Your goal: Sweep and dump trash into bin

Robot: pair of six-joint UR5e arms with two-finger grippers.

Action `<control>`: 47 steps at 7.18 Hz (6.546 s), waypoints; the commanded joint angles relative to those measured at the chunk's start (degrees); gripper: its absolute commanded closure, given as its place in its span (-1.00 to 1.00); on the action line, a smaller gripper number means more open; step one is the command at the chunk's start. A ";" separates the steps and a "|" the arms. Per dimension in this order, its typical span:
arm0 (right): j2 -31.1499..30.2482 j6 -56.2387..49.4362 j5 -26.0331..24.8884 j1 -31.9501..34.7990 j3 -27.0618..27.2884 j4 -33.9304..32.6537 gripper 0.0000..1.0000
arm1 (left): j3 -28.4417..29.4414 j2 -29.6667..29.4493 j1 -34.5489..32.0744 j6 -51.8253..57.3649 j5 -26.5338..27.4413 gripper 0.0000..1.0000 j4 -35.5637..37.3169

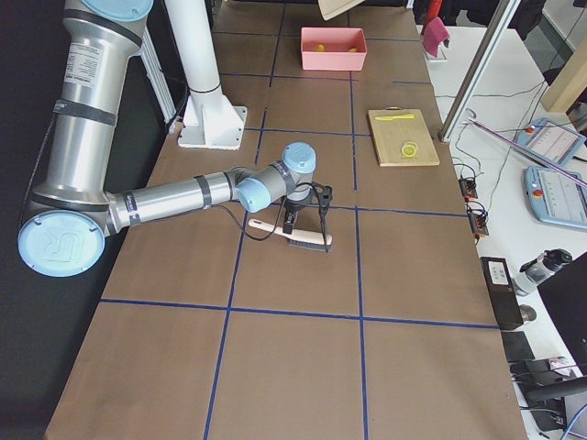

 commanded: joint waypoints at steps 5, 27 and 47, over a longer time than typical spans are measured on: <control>0.95 -28.08 -0.88 14.87 -4.25 -4.36 -1.00 | -4.89 -3.30 0.00 -0.81 -21.41 0.85 0.00; 7.55 -56.53 5.10 26.66 -18.07 -19.07 -0.99 | 19.98 -28.87 36.65 -16.01 -28.66 0.37 -15.91; 7.99 -54.34 5.10 27.36 -13.94 -19.07 -1.00 | 21.97 -24.32 0.59 -40.27 -45.14 -1.00 -0.79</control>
